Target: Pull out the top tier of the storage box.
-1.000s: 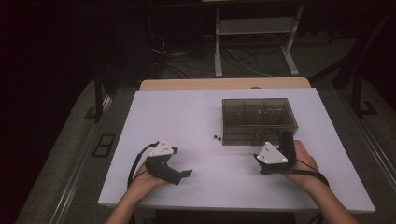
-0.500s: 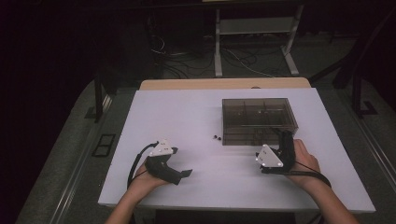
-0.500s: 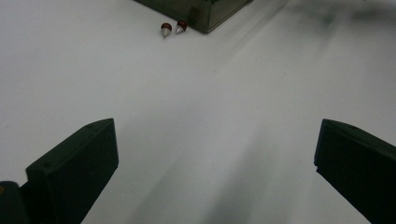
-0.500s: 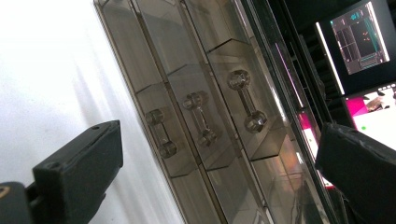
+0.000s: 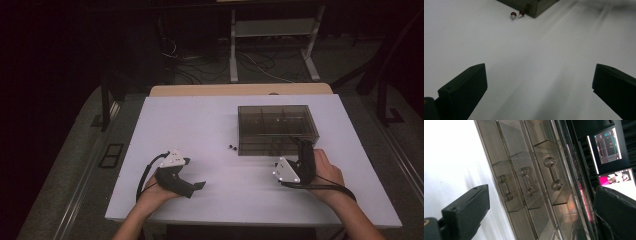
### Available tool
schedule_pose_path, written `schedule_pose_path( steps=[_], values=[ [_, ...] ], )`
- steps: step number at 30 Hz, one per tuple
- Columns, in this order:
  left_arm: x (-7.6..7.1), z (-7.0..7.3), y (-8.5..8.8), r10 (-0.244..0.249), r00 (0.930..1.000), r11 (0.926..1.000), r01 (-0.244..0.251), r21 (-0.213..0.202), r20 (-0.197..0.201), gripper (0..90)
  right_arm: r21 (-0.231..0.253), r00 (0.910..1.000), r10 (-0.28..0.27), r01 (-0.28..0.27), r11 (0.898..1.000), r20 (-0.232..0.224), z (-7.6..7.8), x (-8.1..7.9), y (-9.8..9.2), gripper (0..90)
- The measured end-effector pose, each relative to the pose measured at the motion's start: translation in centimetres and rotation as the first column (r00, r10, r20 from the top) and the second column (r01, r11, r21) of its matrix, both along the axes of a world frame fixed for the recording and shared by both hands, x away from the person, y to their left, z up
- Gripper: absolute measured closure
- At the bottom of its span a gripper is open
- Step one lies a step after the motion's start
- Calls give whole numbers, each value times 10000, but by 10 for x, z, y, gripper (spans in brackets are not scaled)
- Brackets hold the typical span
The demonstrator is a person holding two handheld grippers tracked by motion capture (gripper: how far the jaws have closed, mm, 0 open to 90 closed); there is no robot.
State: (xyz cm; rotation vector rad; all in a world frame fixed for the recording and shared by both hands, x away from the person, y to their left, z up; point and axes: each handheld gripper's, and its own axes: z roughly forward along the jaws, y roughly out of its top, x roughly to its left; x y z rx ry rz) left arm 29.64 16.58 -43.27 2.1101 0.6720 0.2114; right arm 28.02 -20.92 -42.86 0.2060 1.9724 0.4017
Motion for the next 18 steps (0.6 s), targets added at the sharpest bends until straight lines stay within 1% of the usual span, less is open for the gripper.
schedule_pose_path(
  steps=[10, 12, 13, 14, 18],
  values=[
    [0, 0, 0, 5, 10000, 10000, -5, 16, 2, 0, -598, 9993, 28, -6, 9982, 366, -1, -2, 2, 4],
    [0, 1, 1, 16, 10000, 10000, -16, 15, 72, 0, -847, 9988, 15, 26, 9964, 483, 0, -2, 2, 4],
    [0, 1, 1, 45, 10000, 10000, -45, 0, 67, 0, -854, 9985, 4, 42, 9963, 545, 2, -2, 2, 4],
    [0, 1, 1, 74, 10000, 10000, -73, -59, 66, 0, -824, 9987, 9, 33, 9966, 509, 3, -2, 2, 4],
    [0, 1, 1, 49, 10000, 10000, -49, -37, 67, 0, -1086, 9988, 87, -34, 9941, 481, 5, -1, 2, 4]
  ],
)
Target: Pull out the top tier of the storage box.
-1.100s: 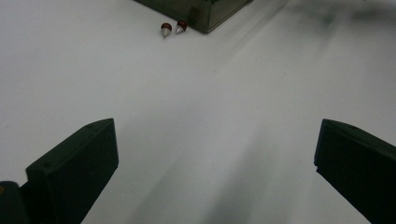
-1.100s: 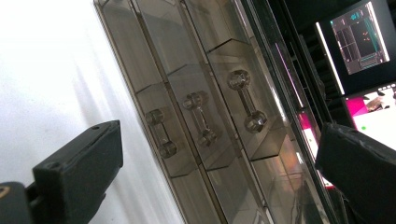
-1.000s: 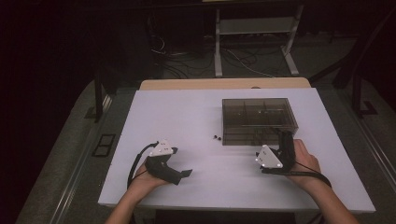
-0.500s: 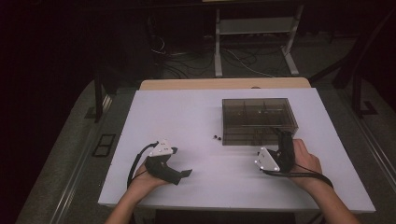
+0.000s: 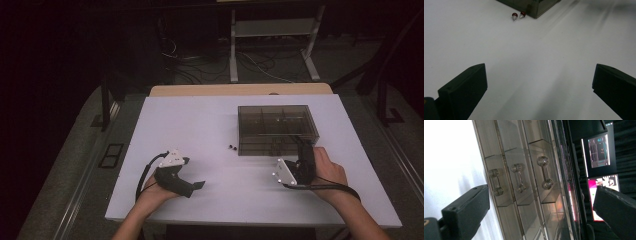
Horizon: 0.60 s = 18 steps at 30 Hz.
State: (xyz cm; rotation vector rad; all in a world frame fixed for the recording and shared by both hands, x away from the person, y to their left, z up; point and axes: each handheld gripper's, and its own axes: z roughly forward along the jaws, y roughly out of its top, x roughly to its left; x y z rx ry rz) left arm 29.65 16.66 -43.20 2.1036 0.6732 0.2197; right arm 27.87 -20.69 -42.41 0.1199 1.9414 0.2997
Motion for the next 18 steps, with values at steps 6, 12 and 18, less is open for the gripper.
schedule_pose_path(
  steps=[6, 12, 18],
  values=[
    [0, 0, 0, 20, 10000, 10000, -20, -13, -18, 0, -453, 9998, 140, -134, 9989, 124, -2, 4, 4, 5],
    [0, 0, 0, 10, 10000, 10000, -10, -8, -22, 0, -903, 9992, 168, -135, 9958, 363, -1, 9, 6, 5],
    [0, -1, -1, 15, 10000, 10000, -15, -11, -17, 0, -834, 9979, -80, 134, 9964, 650, 0, 11, 5, 5]
  ],
)
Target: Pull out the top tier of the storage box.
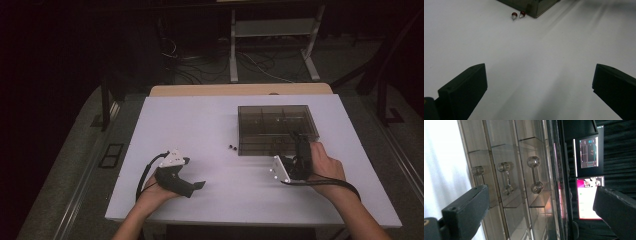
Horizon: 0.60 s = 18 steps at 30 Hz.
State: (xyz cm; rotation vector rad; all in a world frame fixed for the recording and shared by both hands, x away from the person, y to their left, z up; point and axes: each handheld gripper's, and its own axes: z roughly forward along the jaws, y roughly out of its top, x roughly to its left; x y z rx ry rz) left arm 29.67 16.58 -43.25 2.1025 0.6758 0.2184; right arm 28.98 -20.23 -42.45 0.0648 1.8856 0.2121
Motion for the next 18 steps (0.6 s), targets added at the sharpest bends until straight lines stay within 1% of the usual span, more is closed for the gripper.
schedule_pose_path(
  steps=[1, 3, 4, 7, 10, 11, 15, 17, 18],
  values=[
    [0, 0, 0, -21, 10000, 10000, 21, 61, -24, 0, 40, 10000, -14, 15, 10000, -9, 0, 0, 0, 5],
    [0, 0, 0, -25, 10000, 10000, 25, 25, -8, 0, 92, 10000, -42, 42, 9999, -13, -1, 0, -1, 5],
    [0, 0, -1, -25, 10000, 10000, 25, 15, 2, 0, -1, 9999, 54, -54, 10000, 86, -2, -1, -2, 87],
    [0, 0, -1, -16, 10000, 10000, 16, 28, -13, 0, 4, 10000, 58, -58, 10000, 77, -3, -1, -2, 87],
    [0, 0, -1, -16, 10000, 10000, 16, 24, 7, 0, 31, 9998, 66, -67, 10000, 164, -4, -1, 0, 90],
    [0, 0, -1, -16, 10000, 10000, 16, 24, 7, 0, -42, 9998, 88, -87, 10000, 157, -3, -2, 0, 157],
    [-1, 0, -1, -12, 10000, 10000, 12, 47, -5, 0, -80, 9995, 160, -158, 9998, 272, -4, -4, 1, 160],
    [-1, 0, -1, -22, 10000, 10000, 22, 69, -9, 0, -102, 9994, 178, -175, 9998, 298, -4, -4, 1, 176],
    [0, 0, -1, -20, 10000, 10000, 20, 64, -8, 0, -158, 9992, 228, -223, 9996, 319, -4, -4, 1, 219]
  ],
)
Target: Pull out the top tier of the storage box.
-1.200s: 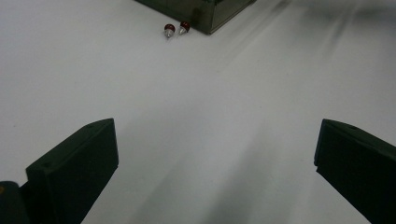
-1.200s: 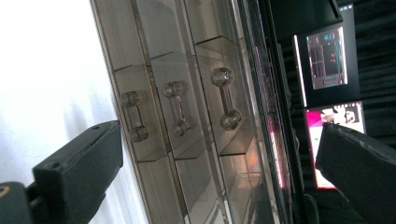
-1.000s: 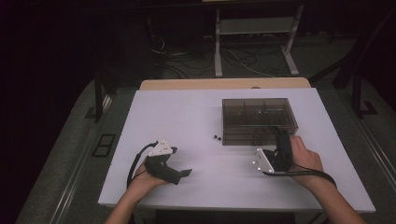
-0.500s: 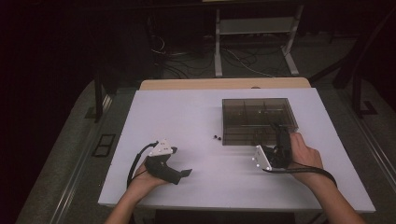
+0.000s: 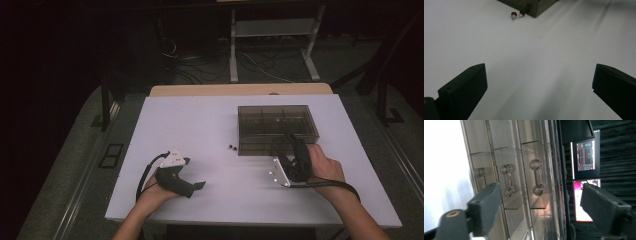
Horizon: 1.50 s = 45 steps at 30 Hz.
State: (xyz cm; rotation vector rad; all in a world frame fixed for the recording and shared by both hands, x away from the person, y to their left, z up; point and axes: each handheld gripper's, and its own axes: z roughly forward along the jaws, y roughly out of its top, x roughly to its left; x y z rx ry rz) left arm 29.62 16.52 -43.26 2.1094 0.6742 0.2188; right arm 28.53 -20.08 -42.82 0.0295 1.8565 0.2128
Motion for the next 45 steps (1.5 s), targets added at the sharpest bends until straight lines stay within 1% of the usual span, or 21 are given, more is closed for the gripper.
schedule_pose_path(
  steps=[5, 6, 9, 10, 12, 13, 16, 17, 19, 23, 27, 29, 30, 31, 32, 35, 36, 39, 40, 41, 45],
  values=[
    [0, 0, 0, -2, 10000, 10000, 2, -4, 9, 0, -34, 10000, -29, 29, 10000, 3, -1, 0, 1, 250],
    [0, 0, 0, -3, 10000, 10000, 3, -1, 7, 0, -72, 10000, -39, 39, 10000, 23, -1, -1, 1, 293],
    [0, 0, 0, 8, 10000, 10000, -8, -9, -6, 0, -110, 10000, -35, 35, 9999, 53, -1, -1, 1, 313],
    [0, 0, 0, 5, 10000, 10000, -5, -10, 1, 0, -140, 10000, -30, 30, 9999, 53, -1, -1, 1, 342],
    [0, 0, 0, 4, 10000, 10000, -4, -2, 4, 0, -179, 10000, -19, 20, 9998, 61, -1, -1, 2, 353],
    [0, 0, 0, 5, 10000, 10000, -5, -9, 2, 0, -257, 10000, -29, 30, 9997, 65, -2, -2, 2, 389],
    [0, 0, 0, 3, 10000, 10000, -3, -4, 4, 0, -282, 10000, -32, 33, 9996, 35, -2, -2, 2, 417],
    [0, 0, 0, 10, 10000, 10000, -10, -8, 5, 0, -306, 10000, -19, 20, 9995, 16, -2, -2, 2, 459],
    [0, 0, 0, 9, 10000, 10000, -9, 9, -7, 0, -312, 10000, -21, 21, 9995, 6, -2, -2, 2, 467],
    [0, 0, 0, 10, 10000, 10000, -10, 11, -3, 0, -365, 10000, -31, 31, 9993, -2, -3, -2, 3, 529],
    [0, 0, 0, 3, 10000, 10000, -3, 5, 7, 0, -479, 10000, -27, 32, 9988, 90, -3, -1, 3, 589],
    [0, 0, 0, 15, 10000, 10000, -15, -8, 4, 0, -511, 9999, -43, 49, 9987, 106, -3, -1, 3, 597],
    [0, 0, 0, 11, 10000, 10000, -11, -3, 7, 0, -515, 9999, -64, 69, 9986, 101, -4, -1, 3, 620],
    [0, 0, 0, 11, 10000, 10000, -11, -3, 7, 0, -515, 9999, -64, 69, 9986, 101, -4, -1, 3, 620],
    [0, 0, 0, 9, 10000, 10000, -9, 0, 11, 0, -548, 9999, -77, 83, 9985, 122, -5, 0, 3, 645],
    [0, 0, 0, -6, 10000, 10000, 6, 14, 21, 0, -597, 9999, -94, 101, 9982, 121, -5, 1, 3, 676],
    [0, 0, -1, 38, 10000, 10000, -38, -54, 13, 0, -612, 9999, -111, 117, 9981, 106, -5, 1, 4, 688],
    [0, 0, -1, 49, 10000, 10000, -49, -67, 3, 0, -598, 9999, -139, 145, 9981, 103, -6, 3, 4, 724],
    [0, 0, 0, -9, 10000, 10000, 9, 29, 21, 0, -601, 9998, -121, 129, 9981, 139, -6, 3, 4, 738],
    [0, -1, -1, 57, 10000, 10000, -57, -77, -4, 0, -612, 9998, -128, 137, 9980, 159, -5, 3, 4, 747],
    [0, -1, -1, 44, 10000, 10000, -44, -60, -4, 0, -643, 9995, -162, 179, 9978, 260, -6, 3, 4, 769]
  ],
)
